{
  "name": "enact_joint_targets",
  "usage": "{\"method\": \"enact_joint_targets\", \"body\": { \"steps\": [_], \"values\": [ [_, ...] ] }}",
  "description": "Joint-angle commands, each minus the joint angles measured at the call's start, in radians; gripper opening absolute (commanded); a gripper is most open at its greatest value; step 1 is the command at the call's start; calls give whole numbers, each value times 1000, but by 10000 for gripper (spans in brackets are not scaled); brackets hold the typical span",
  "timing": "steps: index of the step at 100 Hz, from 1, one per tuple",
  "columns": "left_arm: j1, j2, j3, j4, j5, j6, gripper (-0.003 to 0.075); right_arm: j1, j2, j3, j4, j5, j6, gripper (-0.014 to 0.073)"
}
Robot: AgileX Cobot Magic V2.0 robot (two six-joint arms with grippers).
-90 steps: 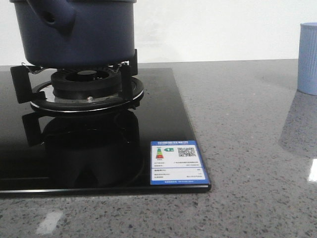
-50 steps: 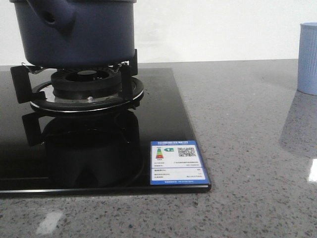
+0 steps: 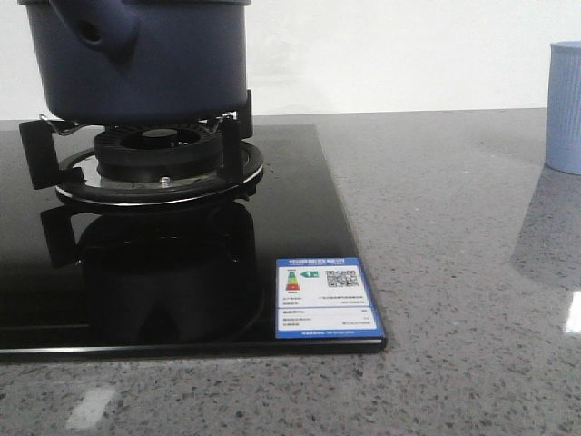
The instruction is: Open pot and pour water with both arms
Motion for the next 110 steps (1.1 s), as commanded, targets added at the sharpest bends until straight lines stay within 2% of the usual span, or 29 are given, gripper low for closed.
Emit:
{"method": "enact_joint_targets", "body": {
  "steps": [1,13,36,110],
  "values": [
    [-4,-26,12,-10,-73,-10,-20,-8,-21,23,0,-89,-12,-57],
    [-4,-26,12,-10,-73,-10,-20,-8,-21,23,0,-98,-12,-57],
    [-4,-26,12,-10,-73,-10,-20,-8,-21,23,0,-230,-12,-57],
    [-4,-26,12,-14,-73,-10,-20,-8,-21,23,14,-230,-9,-57]
  ]
}}
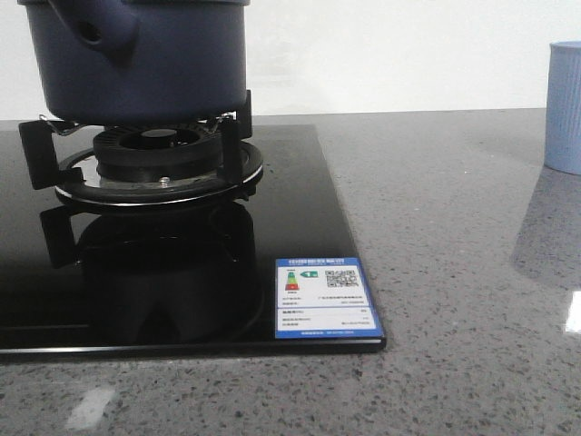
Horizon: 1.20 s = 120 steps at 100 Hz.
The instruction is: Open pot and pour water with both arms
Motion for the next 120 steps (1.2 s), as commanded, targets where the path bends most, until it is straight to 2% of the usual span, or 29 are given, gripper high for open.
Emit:
{"method": "enact_joint_targets", "body": {
  "steps": [1,19,34,55,60,73,98,109,120],
  "values": [
    [-4,-26,12,-15,-73,-10,-20,-8,-21,23,16,-90,-9,-57],
    [-4,-26,12,-91,-73,-10,-20,-8,-21,23,184,-104,-4,-57],
    [-4,-26,12,-292,-71,-10,-20,-8,-21,23,380,-106,-4,-57],
    [-4,-26,8,-605,-93,-10,-20,-8,-21,18,589,-113,-4,-57],
    [-4,-26,-1,-652,-99,-10,-20,-8,-21,5,600,-110,-4,-57],
    [-4,-24,-69,-622,-54,0,-20,-8,-12,-80,575,-31,-17,-56],
    [-4,129,-340,-370,67,3,-20,3,184,-354,479,159,-166,-55],
    [-4,263,-485,-346,206,98,-20,61,311,-471,479,185,-225,-55],
    [-4,393,-602,-355,277,165,-20,115,452,-577,479,294,-325,-55]
  ]
}}
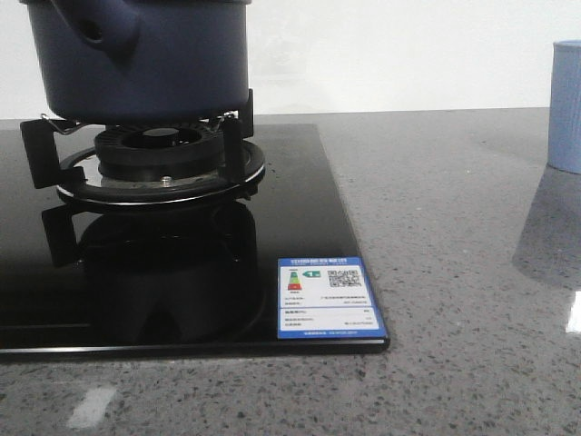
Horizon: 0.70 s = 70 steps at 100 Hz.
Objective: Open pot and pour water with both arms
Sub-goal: 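Close the left gripper on the blue knob of the pot lid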
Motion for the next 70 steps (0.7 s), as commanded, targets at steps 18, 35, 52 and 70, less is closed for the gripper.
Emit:
{"method": "enact_joint_targets", "body": {
  "steps": [18,35,52,70],
  "values": [
    [-79,219,-226,-31,33,74,-19,105,278,-225,-4,66,-107,-55],
    [-158,258,-285,-31,26,131,-15,105,312,-256,-4,63,-107,-45],
    [-214,290,-290,-31,-7,131,115,105,312,-256,-4,61,-107,202],
    [-257,349,-290,-61,-16,131,414,105,312,-256,-4,65,-107,533]
  ]
}}
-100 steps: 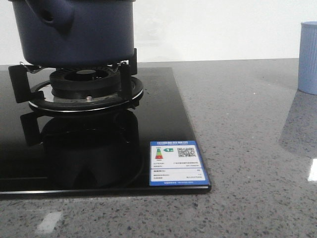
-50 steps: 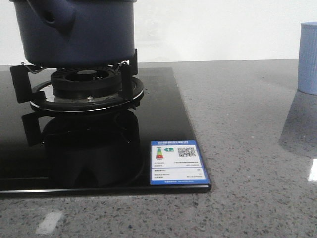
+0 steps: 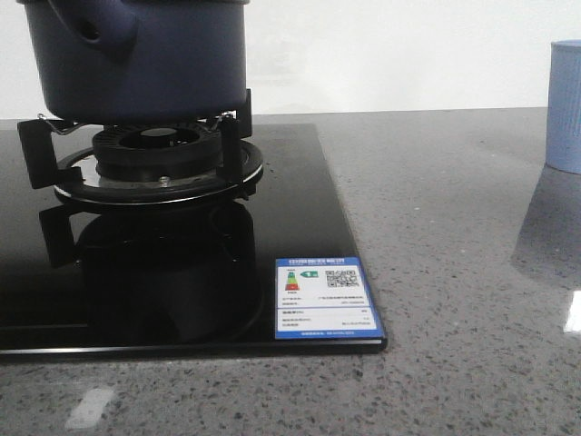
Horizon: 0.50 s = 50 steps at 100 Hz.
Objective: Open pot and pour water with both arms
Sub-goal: 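Close the left gripper on the blue knob of the pot lid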
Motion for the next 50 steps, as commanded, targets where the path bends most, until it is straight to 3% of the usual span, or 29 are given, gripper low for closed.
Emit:
{"method": "enact_joint_targets", "body": {
  "steps": [1,9,28,50],
  "values": [
    [-29,40,-34,-37,-86,0,433,2,7,-38,3,-58,-14,535],
    [-53,76,-34,-44,-104,0,487,2,7,-38,3,-51,-14,538],
    [-133,175,-34,-44,-183,0,483,2,7,-38,3,-47,-14,538],
    [-215,310,-34,-42,-373,0,495,2,7,-38,3,-45,-14,538]
  ]
}}
